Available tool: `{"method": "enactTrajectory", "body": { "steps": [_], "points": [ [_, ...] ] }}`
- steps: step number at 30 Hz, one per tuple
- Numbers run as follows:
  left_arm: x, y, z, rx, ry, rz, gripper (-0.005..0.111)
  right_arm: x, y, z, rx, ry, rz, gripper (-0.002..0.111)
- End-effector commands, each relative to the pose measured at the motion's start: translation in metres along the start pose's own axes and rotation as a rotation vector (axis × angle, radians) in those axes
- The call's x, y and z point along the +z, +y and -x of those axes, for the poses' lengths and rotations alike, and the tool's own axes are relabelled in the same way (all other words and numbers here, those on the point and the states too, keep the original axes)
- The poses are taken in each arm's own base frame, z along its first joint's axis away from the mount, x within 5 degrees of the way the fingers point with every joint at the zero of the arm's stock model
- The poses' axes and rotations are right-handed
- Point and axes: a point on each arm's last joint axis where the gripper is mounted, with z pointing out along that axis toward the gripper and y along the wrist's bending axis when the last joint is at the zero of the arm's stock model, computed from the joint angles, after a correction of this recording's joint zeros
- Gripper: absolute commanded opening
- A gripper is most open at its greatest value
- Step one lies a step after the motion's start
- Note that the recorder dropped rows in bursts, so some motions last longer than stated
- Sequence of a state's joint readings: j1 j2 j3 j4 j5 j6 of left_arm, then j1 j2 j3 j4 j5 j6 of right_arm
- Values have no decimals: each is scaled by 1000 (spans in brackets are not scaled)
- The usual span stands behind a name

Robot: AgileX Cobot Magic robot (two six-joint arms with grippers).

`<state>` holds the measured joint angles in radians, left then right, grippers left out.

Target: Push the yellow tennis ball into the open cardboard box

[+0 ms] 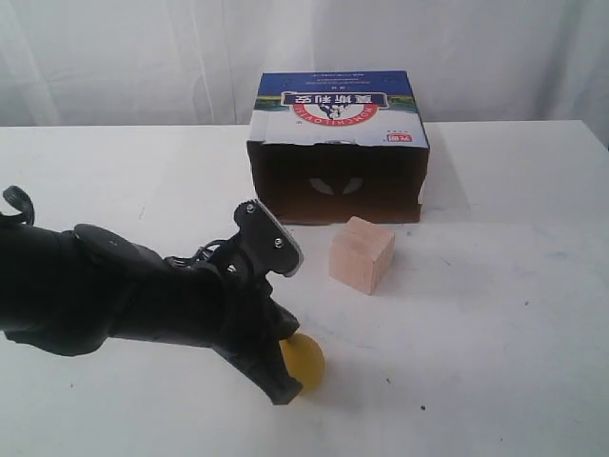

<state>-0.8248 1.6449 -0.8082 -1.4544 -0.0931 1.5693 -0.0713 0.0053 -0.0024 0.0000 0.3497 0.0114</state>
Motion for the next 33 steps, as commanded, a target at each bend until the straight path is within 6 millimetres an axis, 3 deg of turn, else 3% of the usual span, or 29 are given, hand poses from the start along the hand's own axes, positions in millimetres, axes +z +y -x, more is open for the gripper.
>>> {"method": "enactTrajectory", "body": {
  "steps": [1, 5, 9, 13, 17, 21, 27, 30, 33],
  "points": [
    [1, 0, 6, 3, -16, -5, 0, 0, 0, 0, -9, -5, -7, 0],
    [0, 13, 16, -22, -31, 126, 0, 0, 0, 0, -9, -5, -7, 0],
    [-6, 31, 23, -227, -67, 304, 0, 0, 0, 0, -9, -5, -7, 0],
    [-15, 21, 34, -351, -130, 180, 0, 0, 0, 0, -9, -5, -7, 0],
    [-16, -6, 36, -103, -103, -101, 0, 0, 0, 0, -9, -5, -7, 0],
    [-9, -11, 28, 23, -46, -151, 0, 0, 0, 0, -9, -5, -7, 0],
    [-1, -4, 24, 118, -35, -77, 0, 0, 0, 0, -9, -5, -7, 0],
    [6, 12, 22, 154, -31, 98, 0, 0, 0, 0, -9, -5, -7, 0],
    [6, 28, 21, 82, -52, 259, 0, 0, 0, 0, -9, -5, -7, 0]
  ]
}}
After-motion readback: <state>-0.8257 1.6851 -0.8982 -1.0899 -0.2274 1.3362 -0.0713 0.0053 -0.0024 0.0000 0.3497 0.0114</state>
